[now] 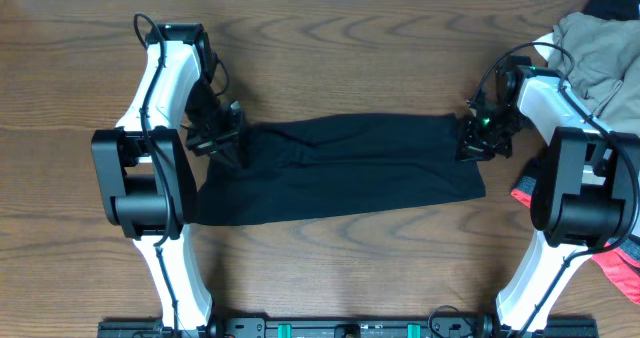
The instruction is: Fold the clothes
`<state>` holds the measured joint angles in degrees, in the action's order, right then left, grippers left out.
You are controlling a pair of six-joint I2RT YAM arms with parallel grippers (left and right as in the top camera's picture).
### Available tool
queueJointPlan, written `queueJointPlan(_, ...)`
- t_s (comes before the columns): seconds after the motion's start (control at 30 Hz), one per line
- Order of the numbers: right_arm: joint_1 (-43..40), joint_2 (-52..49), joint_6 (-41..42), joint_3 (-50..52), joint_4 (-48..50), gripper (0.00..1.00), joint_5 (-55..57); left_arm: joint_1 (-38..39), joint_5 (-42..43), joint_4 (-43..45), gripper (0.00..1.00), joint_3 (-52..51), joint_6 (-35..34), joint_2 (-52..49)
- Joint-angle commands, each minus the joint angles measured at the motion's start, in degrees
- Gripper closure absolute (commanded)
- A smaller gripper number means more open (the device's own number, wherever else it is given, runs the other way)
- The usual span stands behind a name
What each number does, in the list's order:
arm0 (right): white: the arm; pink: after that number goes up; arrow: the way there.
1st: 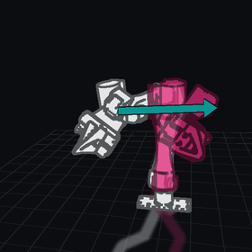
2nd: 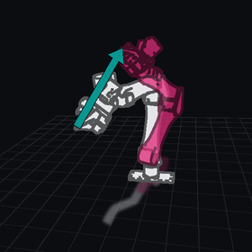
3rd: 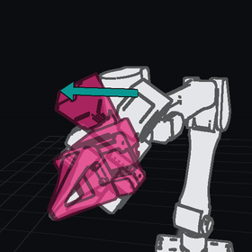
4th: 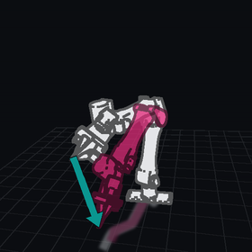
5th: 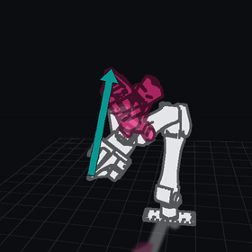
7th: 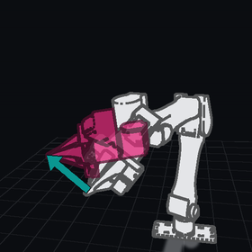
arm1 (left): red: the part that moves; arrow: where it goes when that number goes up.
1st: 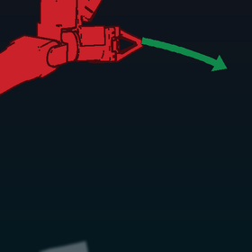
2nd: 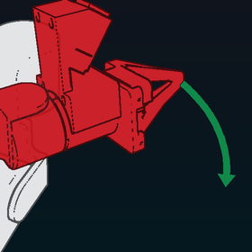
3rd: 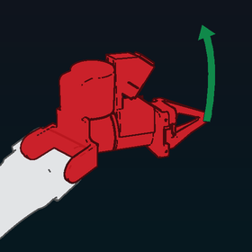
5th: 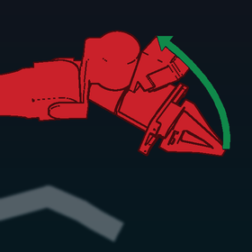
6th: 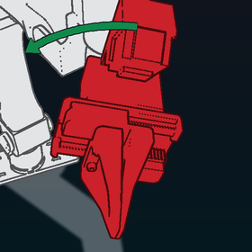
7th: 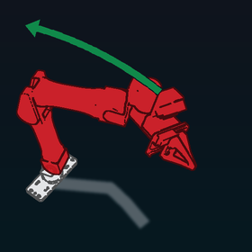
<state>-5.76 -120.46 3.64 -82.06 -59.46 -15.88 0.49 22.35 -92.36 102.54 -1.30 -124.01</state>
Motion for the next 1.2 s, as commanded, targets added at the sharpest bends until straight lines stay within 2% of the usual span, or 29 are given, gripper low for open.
queueJointPlan(0.0, -0.57, -1.18, 0.13, 1.25, 1.05, 0.92, 2.38, -0.13, 9.64, -3.89, 0.94, -0.33, 5.25, 1.62)
queueJointPlan(0.33, -0.72, -1.18, 0.13, 1.25, 1.03, 0.91, 2.38, -0.13, 10.01, -4.52, 0.94, -0.33, 2.49, 8.09)
queueJointPlan(0.63, -1.22, -1.18, 0.13, 1.25, 0.98, 0.91, 2.38, 0.24, 3.82, -4.44, 0.94, -2.03, -1.42, 11.91)
queueJointPlan(0.93, -1.46, -1.18, 0.13, 1.25, 0.79, 0.91, 2.38, 0.35, 3.96, -0.17, 0.94, -17.62, -1.60, 11.91)
queueJointPlan(1.17, -1.49, -1.18, 0.15, 1.25, 0.79, 0.91, 2.38, 1.16, 4.13, 2.43, 0.94, -25.27, -1.55, 11.91)
